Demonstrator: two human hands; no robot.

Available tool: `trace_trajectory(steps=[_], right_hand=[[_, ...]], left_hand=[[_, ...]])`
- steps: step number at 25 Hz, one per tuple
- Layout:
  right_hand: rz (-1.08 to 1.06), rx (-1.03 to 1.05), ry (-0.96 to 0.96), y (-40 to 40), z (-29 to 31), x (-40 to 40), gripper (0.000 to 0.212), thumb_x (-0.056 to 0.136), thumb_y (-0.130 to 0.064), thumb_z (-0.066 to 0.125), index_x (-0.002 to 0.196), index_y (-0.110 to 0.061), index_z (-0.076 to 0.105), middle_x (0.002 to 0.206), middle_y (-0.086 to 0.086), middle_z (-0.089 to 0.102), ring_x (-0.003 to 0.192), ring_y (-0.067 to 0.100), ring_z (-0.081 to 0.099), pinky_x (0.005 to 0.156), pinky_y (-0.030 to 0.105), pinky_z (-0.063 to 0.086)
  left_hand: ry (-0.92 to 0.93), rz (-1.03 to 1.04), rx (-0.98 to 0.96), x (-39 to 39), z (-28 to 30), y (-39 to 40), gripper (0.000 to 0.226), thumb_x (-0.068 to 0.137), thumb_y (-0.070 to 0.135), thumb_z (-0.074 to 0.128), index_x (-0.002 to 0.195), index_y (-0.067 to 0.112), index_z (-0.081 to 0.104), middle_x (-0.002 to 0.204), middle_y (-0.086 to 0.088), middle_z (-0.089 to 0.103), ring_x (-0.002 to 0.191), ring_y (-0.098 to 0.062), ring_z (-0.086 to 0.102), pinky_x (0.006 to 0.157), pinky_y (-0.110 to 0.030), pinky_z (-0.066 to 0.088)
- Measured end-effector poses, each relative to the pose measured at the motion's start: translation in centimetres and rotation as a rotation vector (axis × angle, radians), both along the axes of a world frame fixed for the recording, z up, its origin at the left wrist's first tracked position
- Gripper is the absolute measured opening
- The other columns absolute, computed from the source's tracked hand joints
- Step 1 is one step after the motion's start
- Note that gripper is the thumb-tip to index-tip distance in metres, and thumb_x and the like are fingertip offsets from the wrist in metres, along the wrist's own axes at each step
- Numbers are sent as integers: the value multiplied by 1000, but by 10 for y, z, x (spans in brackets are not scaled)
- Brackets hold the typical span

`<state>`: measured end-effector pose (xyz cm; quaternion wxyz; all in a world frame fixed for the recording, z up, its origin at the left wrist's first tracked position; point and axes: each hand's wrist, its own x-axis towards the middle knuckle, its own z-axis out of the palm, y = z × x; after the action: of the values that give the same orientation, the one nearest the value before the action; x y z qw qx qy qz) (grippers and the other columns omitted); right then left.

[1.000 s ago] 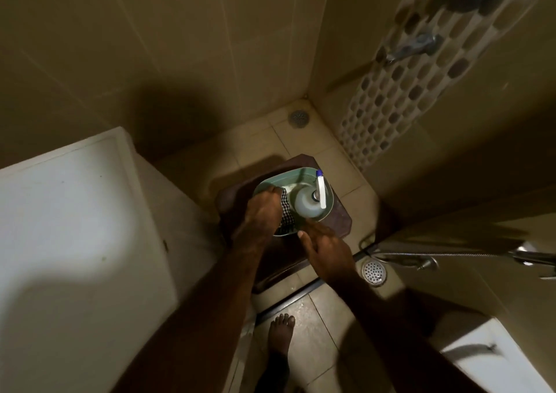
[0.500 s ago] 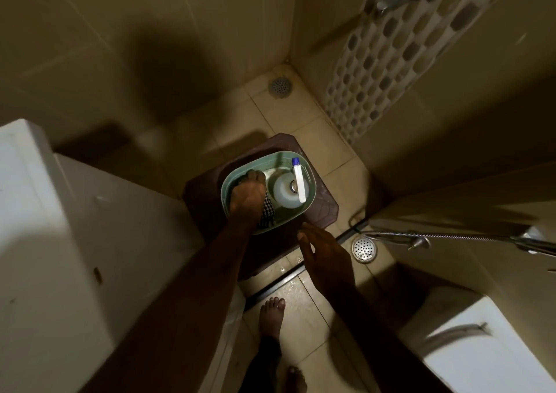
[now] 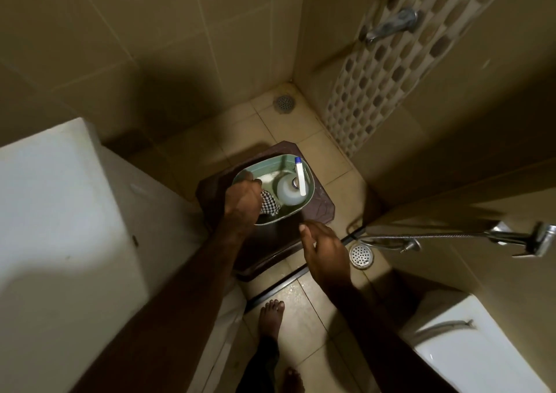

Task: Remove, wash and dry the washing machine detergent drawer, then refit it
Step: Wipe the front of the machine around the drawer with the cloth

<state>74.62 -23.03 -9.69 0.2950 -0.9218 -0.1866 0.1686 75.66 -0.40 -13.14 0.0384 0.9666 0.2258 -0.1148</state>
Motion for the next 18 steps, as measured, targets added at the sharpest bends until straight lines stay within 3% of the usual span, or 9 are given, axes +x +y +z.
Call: trace_trajectory(steps=[2, 4, 8, 10, 12, 13, 15, 16, 18], right_hand=[[-63, 64, 25, 3, 21, -7, 35, 110, -41, 49, 132, -22, 69, 132, -3, 70, 117, 16, 66, 96, 33, 54], [-107, 126, 76, 5, 44, -12, 37, 108, -44, 54, 138, -25, 64, 139, -3, 65, 124, 19, 62, 100, 42, 54], [-112, 252, 113, 1, 100, -24, 76, 92, -54, 73, 158, -33, 40, 162, -9, 44, 149, 14, 38, 116, 42, 37], [-102, 347, 181, -3, 127, -33, 90, 77, -66, 81, 154, -39, 43, 154, -15, 50, 142, 10, 47, 115, 38, 42], [-98, 407, 310, -10, 155, -48, 89, 65, -79, 84, 142, -46, 55, 140, -19, 62, 129, 8, 59, 110, 41, 52], [-100, 454, 371, -14, 167, -57, 84, 64, -76, 86, 138, -44, 61, 134, -15, 68, 123, 11, 65, 106, 44, 55], [-85, 623, 515, -18, 189, -83, 60, 80, -47, 90, 132, -24, 69, 123, 0, 76, 112, 22, 74, 101, 49, 59], [-91, 705, 588, -20, 197, -97, 48, 87, -30, 86, 130, -14, 70, 120, 7, 78, 110, 26, 76, 100, 49, 60], [-100, 799, 708, -21, 206, -130, 36, 93, -15, 78, 127, -6, 71, 119, 12, 78, 109, 28, 76, 96, 42, 62]], left_hand=[[-124, 40, -63, -18, 27, 1, 38, 91, 39, 70, 124, 22, 67, 134, -6, 57, 123, -27, 55, 101, -44, 48], [-241, 79, -261, -34, 59, 2, 36, 86, 39, 77, 117, 24, 70, 133, -4, 59, 124, -26, 54, 102, -45, 46], [-422, 223, -777, -76, 134, -5, 34, 84, 25, 82, 112, 19, 65, 106, 5, 68, 98, -12, 69, 65, -9, 50], [-438, 280, -941, -105, 172, -15, 36, 83, 24, 85, 112, 20, 65, 99, 12, 69, 83, 3, 71, 59, -9, 52], [-496, 347, -1148, -139, 205, -29, 40, 82, 22, 86, 117, 17, 66, 104, 9, 72, 84, 0, 74, 65, -14, 57], [-539, 373, -1239, -156, 217, -37, 42, 84, 23, 85, 121, 16, 66, 109, 3, 74, 91, -7, 75, 70, -21, 60], [-594, 459, -1416, -190, 232, -53, 46, 90, 34, 78, 130, 17, 62, 121, -7, 72, 106, -21, 74, 83, -38, 63], [-599, 506, -1468, -205, 237, -62, 49, 93, 44, 72, 133, 19, 59, 126, -10, 70, 111, -24, 72, 88, -45, 62], [-565, 589, -1451, -232, 242, -78, 66, 90, 71, 55, 138, 26, 54, 131, -8, 67, 116, -26, 69, 93, -52, 60]])
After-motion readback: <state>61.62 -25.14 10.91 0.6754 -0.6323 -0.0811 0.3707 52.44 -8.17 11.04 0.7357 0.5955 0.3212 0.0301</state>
